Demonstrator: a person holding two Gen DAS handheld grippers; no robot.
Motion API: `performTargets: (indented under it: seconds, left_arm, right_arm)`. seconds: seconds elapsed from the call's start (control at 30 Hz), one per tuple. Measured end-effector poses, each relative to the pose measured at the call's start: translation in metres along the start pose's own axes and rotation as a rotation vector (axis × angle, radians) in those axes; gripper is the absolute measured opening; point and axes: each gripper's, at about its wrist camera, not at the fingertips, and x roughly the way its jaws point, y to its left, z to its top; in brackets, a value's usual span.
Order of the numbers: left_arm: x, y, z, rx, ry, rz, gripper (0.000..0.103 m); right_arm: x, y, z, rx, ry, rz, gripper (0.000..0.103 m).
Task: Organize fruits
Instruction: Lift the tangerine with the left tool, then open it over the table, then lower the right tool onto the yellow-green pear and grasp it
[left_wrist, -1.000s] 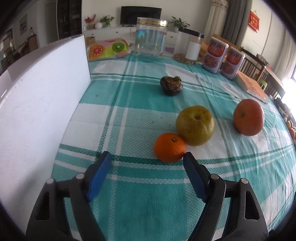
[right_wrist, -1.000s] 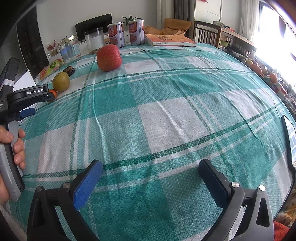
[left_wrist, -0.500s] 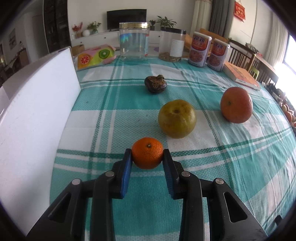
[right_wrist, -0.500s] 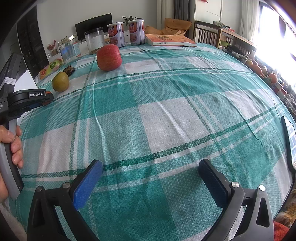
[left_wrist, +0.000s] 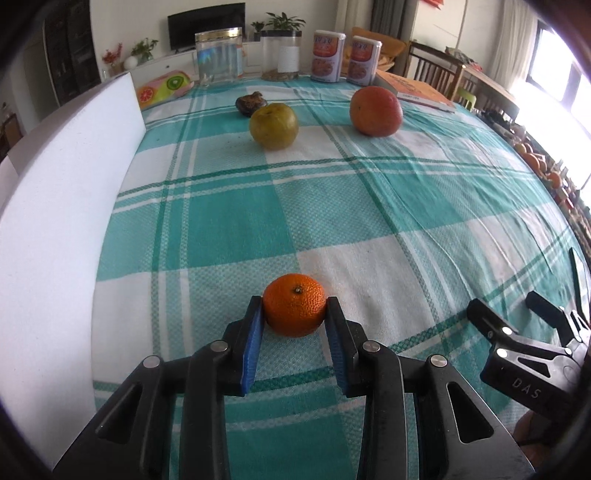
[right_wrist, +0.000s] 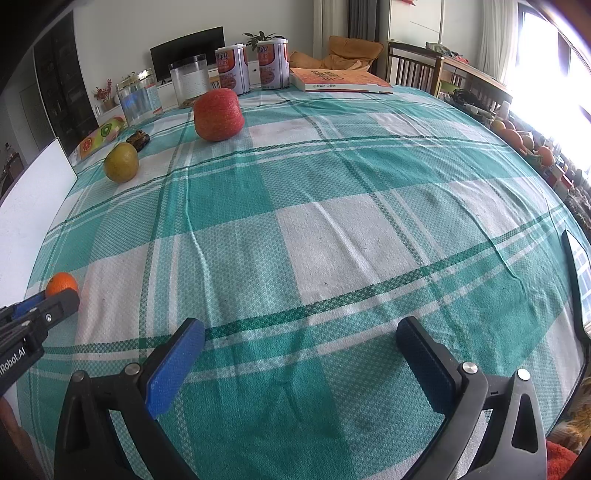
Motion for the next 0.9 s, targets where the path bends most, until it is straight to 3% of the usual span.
performTargets:
  seconds: [0.1, 0.17, 0.23, 0.53, 0.7, 0.83, 0.9]
  left_arm:
    - [-0.002, 0.001, -0.003, 0.001, -0.027, 0.005, 0.043]
    - [-0.001, 0.001, -0.003, 0.008, -0.035, 0.020, 0.071]
    - [0.000, 0.003, -0.004, 0.010, -0.048, 0.045, 0.082]
    - [0.009, 0.012, -0.010, 0.007, -0.052, 0.073, 0.096]
    - [0.009, 0.013, -0.010, 0.006, -0.051, 0.074, 0.098]
    - [0.009, 0.013, -0.010, 0.006, -0.051, 0.074, 0.098]
    - [0.009, 0.013, -0.010, 0.006, -0.051, 0.074, 0.098]
  right_arm:
    - [0.000, 0.000, 0.000, 0.000, 0.000, 0.000, 0.103]
    - [0.000, 0.000, 0.000, 0.000, 0.000, 0.000, 0.103]
    - [0.000, 0.000, 0.000, 0.000, 0.000, 0.000, 0.103]
    - [0.000, 0.000, 0.000, 0.000, 0.000, 0.001, 0.103]
    - [0.000, 0.000, -0.001, -0.002, -0.001, 0.007, 0.103]
    - [-0.003, 0.002, 0.005, -0.023, 0.001, 0.105, 0.102]
    - [-0.010, 0.019, 0.019, -0.119, -0.046, 0.126, 0.102]
